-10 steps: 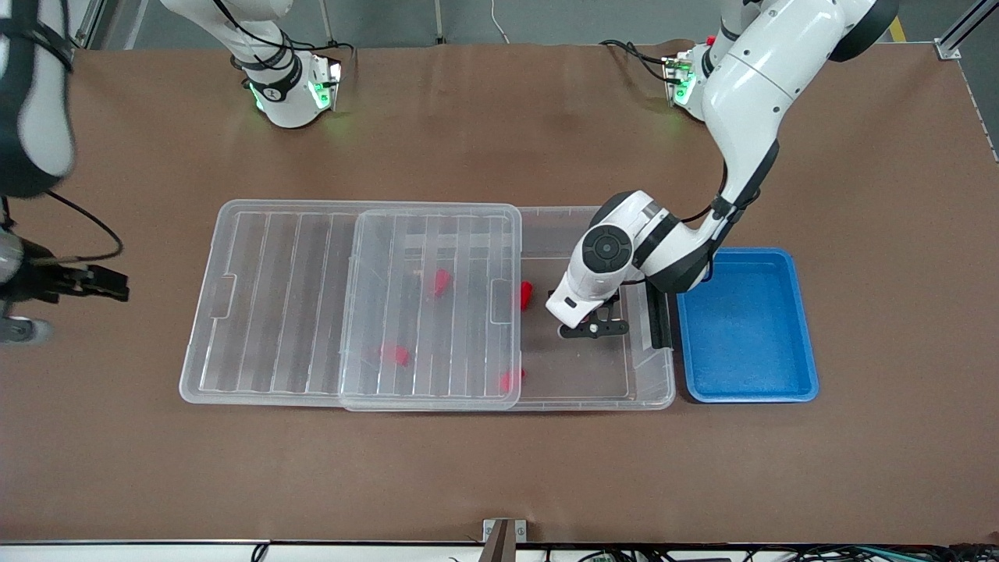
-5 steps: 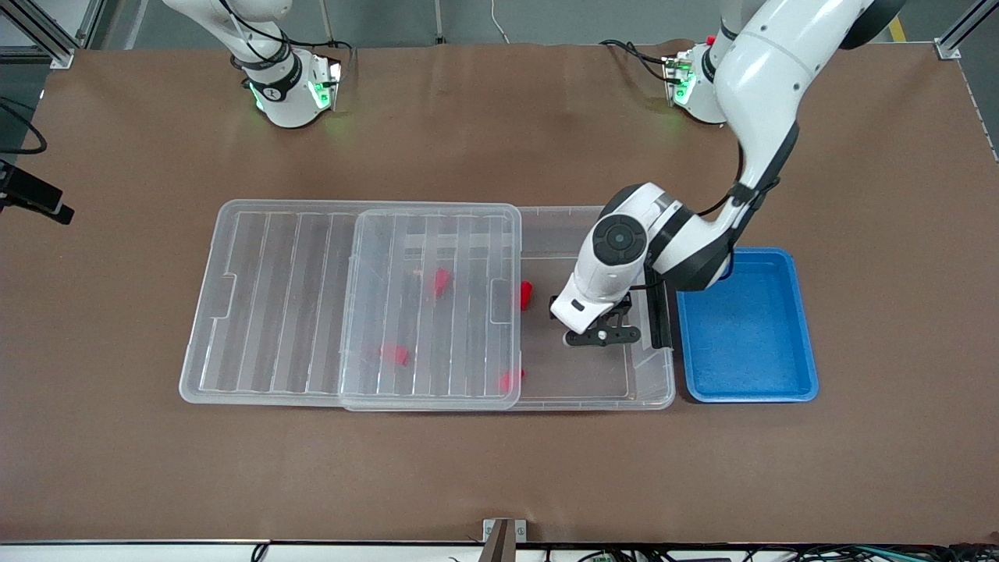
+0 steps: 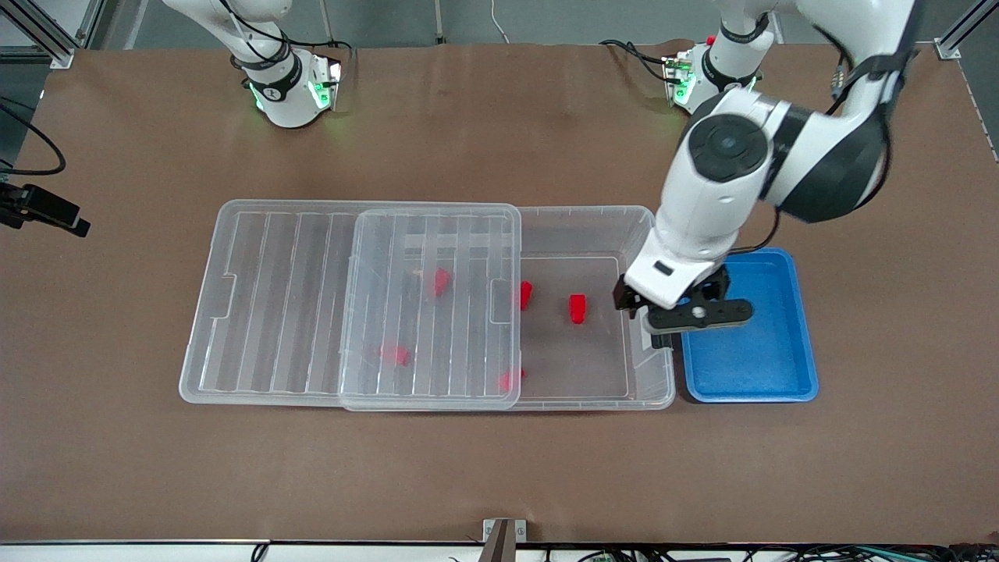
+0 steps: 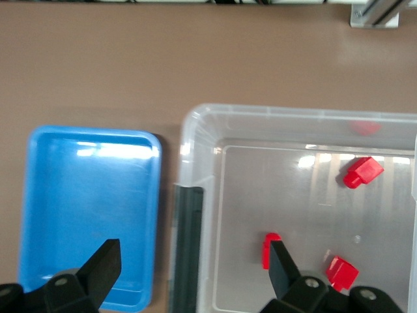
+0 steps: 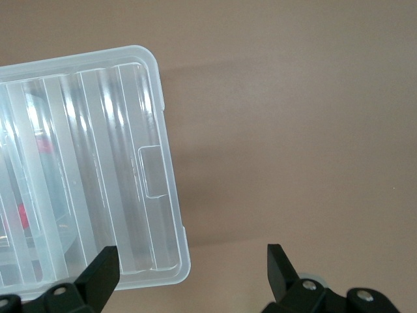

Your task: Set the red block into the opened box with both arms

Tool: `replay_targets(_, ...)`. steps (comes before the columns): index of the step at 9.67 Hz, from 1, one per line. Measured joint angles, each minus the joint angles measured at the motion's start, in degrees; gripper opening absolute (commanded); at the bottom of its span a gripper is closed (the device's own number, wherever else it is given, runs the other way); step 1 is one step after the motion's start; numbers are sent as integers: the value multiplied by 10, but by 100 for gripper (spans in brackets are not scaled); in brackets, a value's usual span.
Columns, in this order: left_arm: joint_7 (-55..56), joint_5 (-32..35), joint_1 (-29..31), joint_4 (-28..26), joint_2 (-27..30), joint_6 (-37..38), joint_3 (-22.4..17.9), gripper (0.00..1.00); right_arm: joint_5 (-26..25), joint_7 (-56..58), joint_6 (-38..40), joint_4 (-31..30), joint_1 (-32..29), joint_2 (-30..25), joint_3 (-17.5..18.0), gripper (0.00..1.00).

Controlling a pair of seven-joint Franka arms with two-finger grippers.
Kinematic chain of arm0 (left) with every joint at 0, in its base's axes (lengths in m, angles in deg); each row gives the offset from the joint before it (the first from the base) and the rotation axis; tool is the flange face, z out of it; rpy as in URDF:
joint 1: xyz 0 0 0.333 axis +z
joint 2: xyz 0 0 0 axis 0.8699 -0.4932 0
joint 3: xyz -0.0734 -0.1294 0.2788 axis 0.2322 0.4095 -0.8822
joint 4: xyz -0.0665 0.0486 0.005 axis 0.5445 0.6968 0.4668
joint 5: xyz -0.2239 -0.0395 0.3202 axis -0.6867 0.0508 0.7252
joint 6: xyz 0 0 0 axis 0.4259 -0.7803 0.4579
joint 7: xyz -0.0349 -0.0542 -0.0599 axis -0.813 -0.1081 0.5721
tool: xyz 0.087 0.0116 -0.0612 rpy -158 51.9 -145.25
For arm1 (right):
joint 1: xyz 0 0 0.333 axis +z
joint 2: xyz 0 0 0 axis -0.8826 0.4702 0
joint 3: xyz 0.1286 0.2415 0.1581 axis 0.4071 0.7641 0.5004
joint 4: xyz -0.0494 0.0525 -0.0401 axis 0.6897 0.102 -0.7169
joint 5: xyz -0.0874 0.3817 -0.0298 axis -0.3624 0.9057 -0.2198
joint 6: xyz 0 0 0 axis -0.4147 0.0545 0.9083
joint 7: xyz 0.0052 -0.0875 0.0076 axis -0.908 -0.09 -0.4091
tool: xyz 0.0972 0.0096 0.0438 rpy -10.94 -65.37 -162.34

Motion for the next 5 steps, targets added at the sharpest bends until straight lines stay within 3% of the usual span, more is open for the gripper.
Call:
replay_targets(2,-20,-21,12,11,43,57,0,100,-2,38,-7,-3,0,0,-4,100)
replay_targets(4,-37,-59,25,15,89,105,-1,100,-3,103,-64,-29,-8,14,-18,98)
replay_targets(5,-70,-87,47,15,106,114,-4,100,-3,129,-97,-47,-17,28,-21,86)
